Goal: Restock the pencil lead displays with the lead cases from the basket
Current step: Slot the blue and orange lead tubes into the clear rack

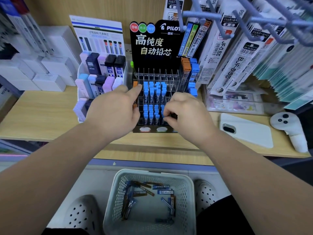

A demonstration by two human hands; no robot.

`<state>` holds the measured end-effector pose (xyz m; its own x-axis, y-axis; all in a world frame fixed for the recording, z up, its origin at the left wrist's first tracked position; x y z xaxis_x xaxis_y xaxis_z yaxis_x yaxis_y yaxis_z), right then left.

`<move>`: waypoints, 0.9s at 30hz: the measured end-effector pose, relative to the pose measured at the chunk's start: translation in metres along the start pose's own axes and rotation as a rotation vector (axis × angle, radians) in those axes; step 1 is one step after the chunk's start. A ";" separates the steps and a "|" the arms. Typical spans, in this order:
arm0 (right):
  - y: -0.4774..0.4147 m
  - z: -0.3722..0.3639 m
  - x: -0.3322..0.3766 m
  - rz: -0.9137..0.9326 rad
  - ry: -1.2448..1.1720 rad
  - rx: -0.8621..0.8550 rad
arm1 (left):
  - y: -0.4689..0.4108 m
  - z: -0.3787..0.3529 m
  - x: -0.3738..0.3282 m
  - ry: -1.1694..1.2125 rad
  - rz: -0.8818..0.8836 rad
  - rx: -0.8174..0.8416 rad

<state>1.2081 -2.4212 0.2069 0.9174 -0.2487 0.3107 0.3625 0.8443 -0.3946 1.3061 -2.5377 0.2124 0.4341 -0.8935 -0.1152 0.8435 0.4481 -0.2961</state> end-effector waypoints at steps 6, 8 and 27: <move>0.004 0.007 0.008 0.038 0.032 -0.019 | -0.003 0.000 0.000 -0.037 0.003 0.047; 0.009 0.018 0.001 0.001 -0.007 -0.039 | -0.001 0.003 0.001 -0.026 0.006 0.054; 0.304 -0.236 -0.043 -0.999 -0.395 1.050 | 0.201 -0.122 0.095 0.358 0.608 0.560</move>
<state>1.3178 -2.2655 -0.1306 0.2054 -0.9160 0.3446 0.3587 0.3981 0.8443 1.4784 -2.5361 0.0258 0.8101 -0.4115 -0.4177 0.5717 0.7124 0.4069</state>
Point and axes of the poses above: each hand's wrist, its own y-axis away from the middle knuckle, its own z-axis out of the back of the hand, x = y × z, the point moved 10 cm from there along -y, towards the middle knuckle, and after that the axes turned 5 degrees about -x, right-handed, at the moved point
